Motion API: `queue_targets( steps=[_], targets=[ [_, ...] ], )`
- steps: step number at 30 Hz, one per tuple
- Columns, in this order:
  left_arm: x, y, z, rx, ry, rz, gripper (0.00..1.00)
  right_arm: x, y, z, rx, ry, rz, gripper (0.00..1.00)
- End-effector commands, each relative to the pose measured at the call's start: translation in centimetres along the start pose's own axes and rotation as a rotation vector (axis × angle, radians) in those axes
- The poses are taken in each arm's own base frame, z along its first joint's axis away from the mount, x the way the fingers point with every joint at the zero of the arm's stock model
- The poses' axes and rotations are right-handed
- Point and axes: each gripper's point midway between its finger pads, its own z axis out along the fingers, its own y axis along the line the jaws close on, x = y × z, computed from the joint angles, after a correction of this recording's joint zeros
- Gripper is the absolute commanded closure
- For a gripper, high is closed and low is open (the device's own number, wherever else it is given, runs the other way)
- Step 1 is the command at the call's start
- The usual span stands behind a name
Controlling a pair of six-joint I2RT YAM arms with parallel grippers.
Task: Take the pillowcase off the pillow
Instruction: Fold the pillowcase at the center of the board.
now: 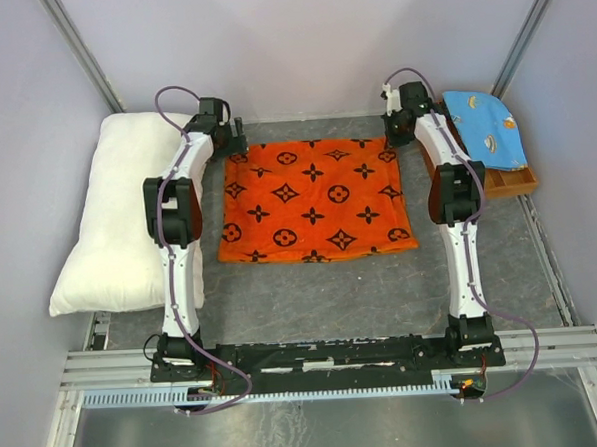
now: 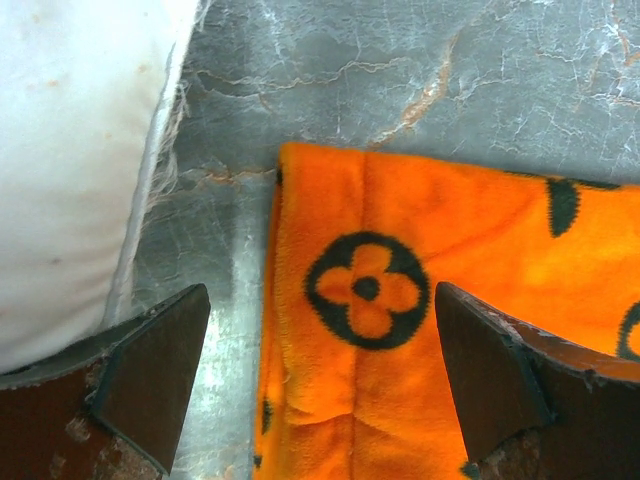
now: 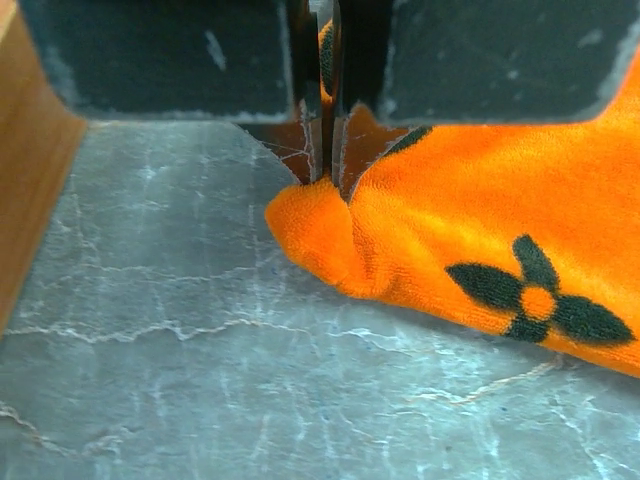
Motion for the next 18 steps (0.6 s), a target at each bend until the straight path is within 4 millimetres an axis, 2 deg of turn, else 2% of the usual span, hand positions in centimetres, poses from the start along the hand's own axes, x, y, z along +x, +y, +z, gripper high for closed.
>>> queue_targets(
  steps=[1, 7, 14, 18],
  targets=[
    [-1.4, -1.4, 0.5, 0.075, -0.053, 0.034, 0.01, 3.8, -4.3, -0.4, 0.061, 0.115, 0.036, 0.99],
    [-0.7, -1.5, 2.2, 0.043, -0.051, 0.052, 0.01, 3.8, -3.8, -0.5, 0.033, 0.118, 0.033, 0.99],
    [-1.3, -1.2, 4.4, 0.004, -0.082, 0.015, 0.11, 3.5, -3.1, -0.8, -0.003, 0.107, 0.041, 0.99],
    [-1.6, -1.6, 5.5, 0.014, -0.092, 0.008, 0.13, 3.2, -2.6, -1.1, -0.022, 0.098, 0.058, 0.99]
  ],
)
